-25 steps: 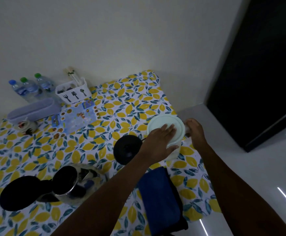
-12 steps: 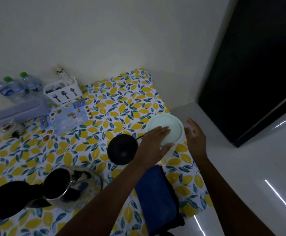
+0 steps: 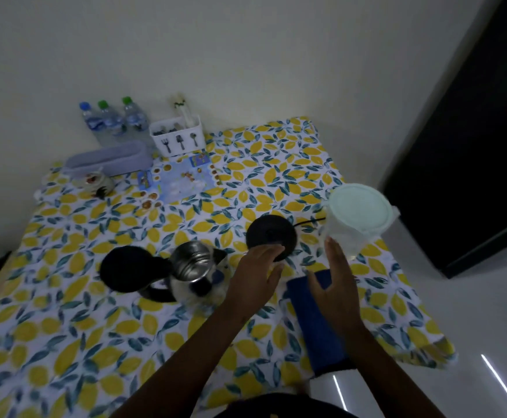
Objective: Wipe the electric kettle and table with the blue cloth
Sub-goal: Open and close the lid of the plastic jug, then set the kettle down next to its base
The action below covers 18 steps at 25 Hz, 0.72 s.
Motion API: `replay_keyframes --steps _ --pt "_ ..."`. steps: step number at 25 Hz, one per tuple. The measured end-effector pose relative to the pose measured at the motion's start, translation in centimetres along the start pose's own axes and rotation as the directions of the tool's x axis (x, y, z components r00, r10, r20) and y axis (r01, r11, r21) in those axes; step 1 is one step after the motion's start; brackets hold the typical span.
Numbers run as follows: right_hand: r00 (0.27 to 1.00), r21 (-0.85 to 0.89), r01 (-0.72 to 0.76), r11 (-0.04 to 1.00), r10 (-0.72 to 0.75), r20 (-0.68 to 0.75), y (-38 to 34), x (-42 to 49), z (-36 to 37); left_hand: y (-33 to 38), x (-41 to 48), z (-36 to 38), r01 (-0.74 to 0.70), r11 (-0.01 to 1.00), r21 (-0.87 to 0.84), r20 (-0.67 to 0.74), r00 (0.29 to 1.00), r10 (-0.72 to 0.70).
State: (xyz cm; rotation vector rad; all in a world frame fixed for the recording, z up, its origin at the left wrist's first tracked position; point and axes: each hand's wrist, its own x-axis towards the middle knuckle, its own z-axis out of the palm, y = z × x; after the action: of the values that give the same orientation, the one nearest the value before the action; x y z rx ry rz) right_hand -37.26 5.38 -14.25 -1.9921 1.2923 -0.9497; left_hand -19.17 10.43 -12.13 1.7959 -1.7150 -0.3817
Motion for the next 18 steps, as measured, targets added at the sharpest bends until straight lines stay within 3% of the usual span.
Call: replay_keyframes --steps 6,10,13,15,18 --pt "0.947 -0.105 0.121 0.987 -0.084 0.309 -5.9 -2.8 8.1 -4.7 -5.8 -7.1 0.075 0.994 0.086 -0.107 0.992 -0.065" --pt "0.910 -0.101 0.207 0.973 -0.153 0.386 -8.9 -3.1 11.4 -7.0 -8.3 -11.6 0.109 0.979 0.174 -0.273 0.960 -0.059" --pt "0.907 -0.156 0.197 0.968 -0.120 0.403 -10.3 -2.3 13.1 -9.2 -9.8 -14.2 0.197 0.956 0.217 -0.435 0.896 -0.086" --pt "0.909 -0.192 0.183 0.964 -0.091 0.407 -10.6 -1.6 13.8 -10.0 -10.6 -15.1 0.317 0.943 0.098 -0.496 0.838 -0.230" --pt "0.905 -0.182 0.139 0.973 -0.050 0.423 -10.5 -1.1 14.4 -10.7 -11.3 -15.2 0.370 0.900 -0.231 -0.429 0.792 -0.435"
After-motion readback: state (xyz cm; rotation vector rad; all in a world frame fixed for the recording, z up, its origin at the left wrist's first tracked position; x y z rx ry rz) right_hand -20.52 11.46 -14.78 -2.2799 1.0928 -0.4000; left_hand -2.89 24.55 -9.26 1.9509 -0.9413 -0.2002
